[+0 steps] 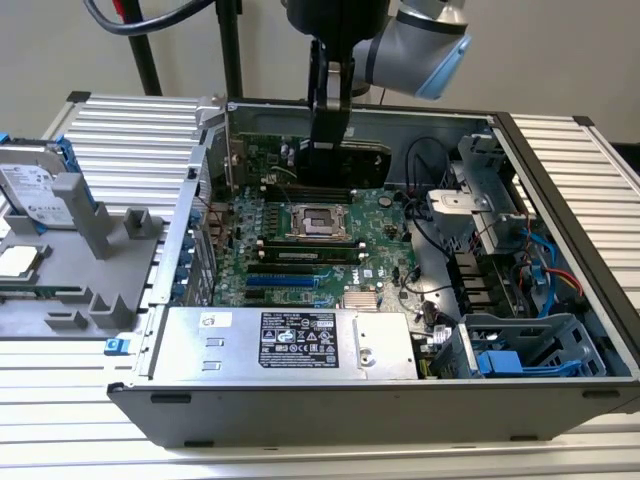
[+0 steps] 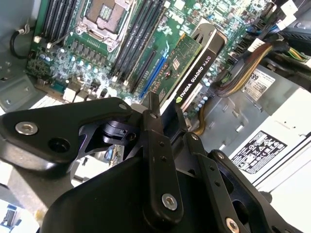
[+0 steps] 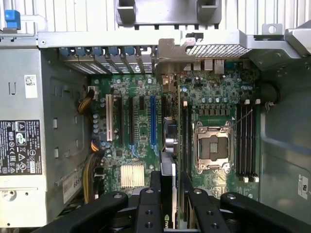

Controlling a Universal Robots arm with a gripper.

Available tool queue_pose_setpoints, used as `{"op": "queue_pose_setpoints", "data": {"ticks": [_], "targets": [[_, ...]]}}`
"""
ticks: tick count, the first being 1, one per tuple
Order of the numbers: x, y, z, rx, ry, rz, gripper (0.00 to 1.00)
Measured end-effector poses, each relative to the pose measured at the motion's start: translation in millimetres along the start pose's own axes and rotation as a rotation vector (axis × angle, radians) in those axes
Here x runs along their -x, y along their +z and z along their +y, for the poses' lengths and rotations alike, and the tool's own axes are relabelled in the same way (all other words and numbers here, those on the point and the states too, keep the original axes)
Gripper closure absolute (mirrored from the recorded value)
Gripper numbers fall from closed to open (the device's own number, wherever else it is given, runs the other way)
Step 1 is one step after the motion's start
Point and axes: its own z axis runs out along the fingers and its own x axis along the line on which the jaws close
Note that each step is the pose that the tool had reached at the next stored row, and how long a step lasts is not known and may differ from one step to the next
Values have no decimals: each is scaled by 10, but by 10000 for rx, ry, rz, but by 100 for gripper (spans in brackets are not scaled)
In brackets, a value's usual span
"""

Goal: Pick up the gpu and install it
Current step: 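Insert the gpu into the slot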

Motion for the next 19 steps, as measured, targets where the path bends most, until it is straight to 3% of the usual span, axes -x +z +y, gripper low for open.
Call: {"op": "queue_pose_setpoints", "data": {"ticks": [19], "targets": [[22,49,0,0,0,1,100]]}}
